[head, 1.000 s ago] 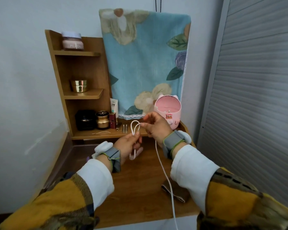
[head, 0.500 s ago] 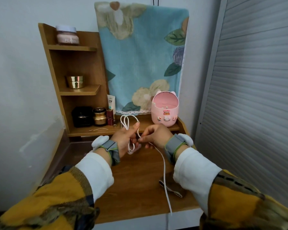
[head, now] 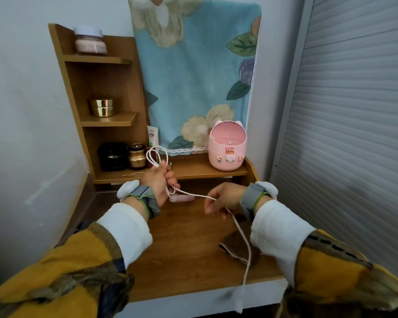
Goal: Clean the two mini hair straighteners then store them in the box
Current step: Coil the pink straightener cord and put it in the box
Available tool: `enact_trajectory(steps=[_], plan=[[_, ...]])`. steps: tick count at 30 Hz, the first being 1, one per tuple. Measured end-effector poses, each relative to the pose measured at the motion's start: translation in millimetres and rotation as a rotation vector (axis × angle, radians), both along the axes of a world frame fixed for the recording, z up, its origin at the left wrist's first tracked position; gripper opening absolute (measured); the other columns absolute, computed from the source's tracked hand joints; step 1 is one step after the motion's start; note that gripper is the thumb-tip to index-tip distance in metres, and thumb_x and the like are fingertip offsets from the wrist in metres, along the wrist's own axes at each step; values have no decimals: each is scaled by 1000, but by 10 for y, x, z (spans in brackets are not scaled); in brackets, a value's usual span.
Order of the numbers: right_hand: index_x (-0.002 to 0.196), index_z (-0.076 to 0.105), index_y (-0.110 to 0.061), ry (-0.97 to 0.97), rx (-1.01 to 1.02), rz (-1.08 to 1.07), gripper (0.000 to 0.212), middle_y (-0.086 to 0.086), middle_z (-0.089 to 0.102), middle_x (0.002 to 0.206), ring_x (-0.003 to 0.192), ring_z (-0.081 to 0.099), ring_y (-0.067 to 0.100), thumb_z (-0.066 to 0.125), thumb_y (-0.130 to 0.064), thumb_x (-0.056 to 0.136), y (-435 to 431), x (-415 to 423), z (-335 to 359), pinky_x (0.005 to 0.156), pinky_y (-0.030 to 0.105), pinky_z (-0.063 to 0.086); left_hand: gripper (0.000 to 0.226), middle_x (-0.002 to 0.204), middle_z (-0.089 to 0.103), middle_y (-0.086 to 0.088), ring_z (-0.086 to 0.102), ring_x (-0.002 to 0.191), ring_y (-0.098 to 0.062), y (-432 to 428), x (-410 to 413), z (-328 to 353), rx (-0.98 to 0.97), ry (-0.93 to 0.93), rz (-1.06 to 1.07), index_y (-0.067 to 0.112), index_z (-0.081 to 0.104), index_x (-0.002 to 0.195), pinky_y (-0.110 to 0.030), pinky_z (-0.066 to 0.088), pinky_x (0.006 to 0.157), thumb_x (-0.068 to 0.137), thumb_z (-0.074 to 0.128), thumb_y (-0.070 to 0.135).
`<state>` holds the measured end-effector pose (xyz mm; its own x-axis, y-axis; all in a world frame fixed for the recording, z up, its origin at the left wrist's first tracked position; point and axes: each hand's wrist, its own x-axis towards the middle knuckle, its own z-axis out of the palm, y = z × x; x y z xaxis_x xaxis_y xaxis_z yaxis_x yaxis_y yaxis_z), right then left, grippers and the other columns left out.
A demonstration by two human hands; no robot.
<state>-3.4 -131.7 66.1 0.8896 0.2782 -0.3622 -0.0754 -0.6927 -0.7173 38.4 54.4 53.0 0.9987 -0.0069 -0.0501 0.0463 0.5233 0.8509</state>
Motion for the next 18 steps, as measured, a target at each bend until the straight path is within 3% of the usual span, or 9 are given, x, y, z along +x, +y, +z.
enact_trajectory(steps=[3,8,11,13,16,18], plan=[[78,69,-18,-37,74,-67,5,-2,58,65,56,48,10,70,-21,82,-104,27,101,51,20,40,34,44,34,7,25,30,-5,90,-8,-37,168,9,-10,16,40,71,-12,27,34,99,41,36],[88,70,-8,-319,291,-140,8,2,57,64,51,45,10,68,-5,81,3,59,282,46,19,38,30,62,37,2,34,43,-7,0,-193,-65,593,-95,-166,17,47,94,-16,32,36,90,51,46],[90,65,-3,-431,452,-171,13,9,53,64,44,40,13,69,2,79,135,78,320,39,20,32,40,90,53,-3,51,72,-10,-26,-254,-65,977,-281,-161,13,50,118,-12,41,54,93,45,44],[92,64,0,-511,483,-186,16,7,51,62,38,39,8,70,3,77,225,119,310,36,17,32,40,101,53,-5,50,86,-11,-27,-286,-81,1143,-407,-138,12,49,122,-5,38,61,94,44,41],[79,61,-12,-627,425,-207,19,3,49,62,33,39,0,75,0,74,316,194,261,36,13,33,27,86,51,-5,49,68,-2,-68,-364,-86,1118,-428,-170,13,50,112,1,38,56,98,38,34],[75,58,-17,-662,441,-260,24,2,49,62,32,40,0,78,-2,71,339,226,216,36,15,34,26,72,48,-3,49,52,2,-85,-395,-88,1067,-417,-191,14,50,90,-5,39,52,100,34,33]])
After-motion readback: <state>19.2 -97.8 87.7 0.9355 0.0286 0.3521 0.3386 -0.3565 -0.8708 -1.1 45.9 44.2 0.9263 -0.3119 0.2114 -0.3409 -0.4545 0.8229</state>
